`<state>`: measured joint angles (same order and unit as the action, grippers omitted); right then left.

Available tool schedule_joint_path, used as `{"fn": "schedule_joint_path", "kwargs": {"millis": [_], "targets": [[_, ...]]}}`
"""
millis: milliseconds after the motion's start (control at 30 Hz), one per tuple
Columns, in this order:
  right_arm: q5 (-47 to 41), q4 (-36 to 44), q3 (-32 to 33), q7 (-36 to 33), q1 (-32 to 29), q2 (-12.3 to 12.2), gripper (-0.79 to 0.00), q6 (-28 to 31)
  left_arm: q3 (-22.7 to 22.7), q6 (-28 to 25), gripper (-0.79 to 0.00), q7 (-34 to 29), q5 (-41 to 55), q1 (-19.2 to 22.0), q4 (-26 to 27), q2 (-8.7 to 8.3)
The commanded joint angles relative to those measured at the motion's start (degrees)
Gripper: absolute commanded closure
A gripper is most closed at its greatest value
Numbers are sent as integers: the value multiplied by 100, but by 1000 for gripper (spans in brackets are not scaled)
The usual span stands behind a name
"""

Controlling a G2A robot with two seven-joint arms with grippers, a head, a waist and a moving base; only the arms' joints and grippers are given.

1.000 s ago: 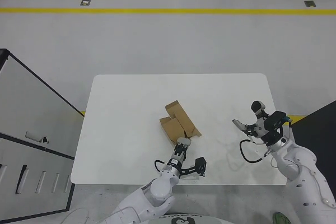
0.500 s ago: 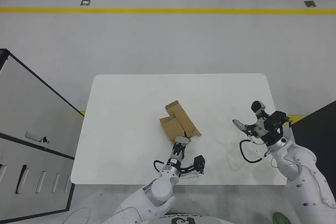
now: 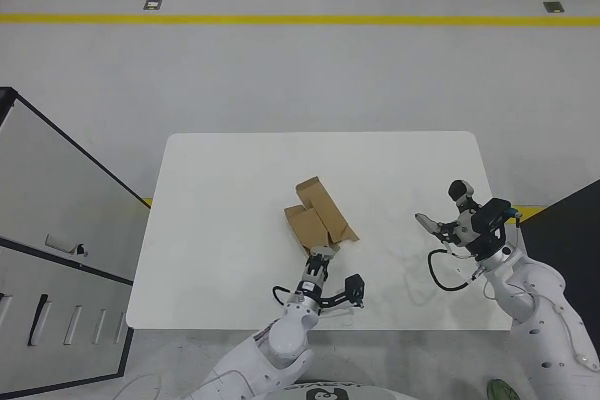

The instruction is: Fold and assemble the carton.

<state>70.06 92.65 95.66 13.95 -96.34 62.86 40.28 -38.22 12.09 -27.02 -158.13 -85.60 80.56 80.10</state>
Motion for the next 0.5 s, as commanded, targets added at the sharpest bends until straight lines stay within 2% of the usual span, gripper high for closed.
{"fn": "schedule_joint_path", "kwargs": {"millis": [0, 200, 467], "targets": [[0, 0, 0, 0, 0, 0, -785, 0, -63, 81, 0, 67, -107, -68, 114, -28], [0, 0, 0, 0, 0, 0, -785, 0, -398, 317, 0, 487, -670, -341, 618, -187], [0, 0, 0, 0, 0, 0, -785, 0, -766, 275, 0, 1007, -1378, -680, 1298, -371]]}}
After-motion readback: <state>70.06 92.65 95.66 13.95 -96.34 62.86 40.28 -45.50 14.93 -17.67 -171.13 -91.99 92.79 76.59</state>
